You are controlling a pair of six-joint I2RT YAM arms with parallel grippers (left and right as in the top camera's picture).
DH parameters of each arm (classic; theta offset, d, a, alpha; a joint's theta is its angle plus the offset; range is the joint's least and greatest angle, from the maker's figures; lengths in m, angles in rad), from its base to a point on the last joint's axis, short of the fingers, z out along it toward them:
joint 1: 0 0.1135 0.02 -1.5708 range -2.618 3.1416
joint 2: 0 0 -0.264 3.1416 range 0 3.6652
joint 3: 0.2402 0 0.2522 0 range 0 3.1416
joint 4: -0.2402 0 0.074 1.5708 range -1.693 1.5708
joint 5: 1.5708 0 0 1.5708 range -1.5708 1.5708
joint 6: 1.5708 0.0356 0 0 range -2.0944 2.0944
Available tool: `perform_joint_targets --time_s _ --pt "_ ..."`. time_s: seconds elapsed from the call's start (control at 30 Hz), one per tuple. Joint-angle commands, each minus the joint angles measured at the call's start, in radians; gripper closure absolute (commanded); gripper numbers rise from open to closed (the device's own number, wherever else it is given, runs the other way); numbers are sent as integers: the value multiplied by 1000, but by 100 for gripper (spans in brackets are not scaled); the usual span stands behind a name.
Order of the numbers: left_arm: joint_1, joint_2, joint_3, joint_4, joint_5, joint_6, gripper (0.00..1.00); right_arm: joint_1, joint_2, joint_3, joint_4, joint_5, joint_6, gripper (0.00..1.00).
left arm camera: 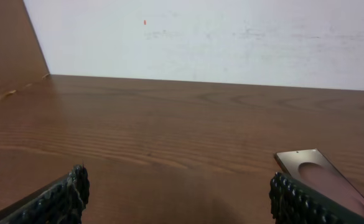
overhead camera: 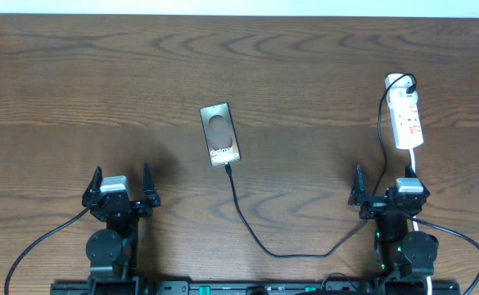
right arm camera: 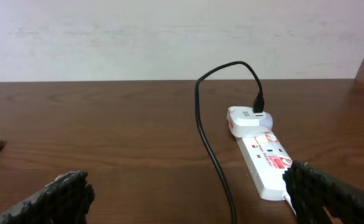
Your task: Plug charger to phone and switch on socket
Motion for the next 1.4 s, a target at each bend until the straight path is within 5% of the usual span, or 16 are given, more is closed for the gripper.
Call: perform_joint_targets --time_s 0.0,1.37 --pt "5 -9 -14 -50 -2 -8 9 -4 -5 -1 -5 4 11 1" --pt "5 -9 -14 -49 20 -38 9 -4 -5 -1 -5 4 11 1"
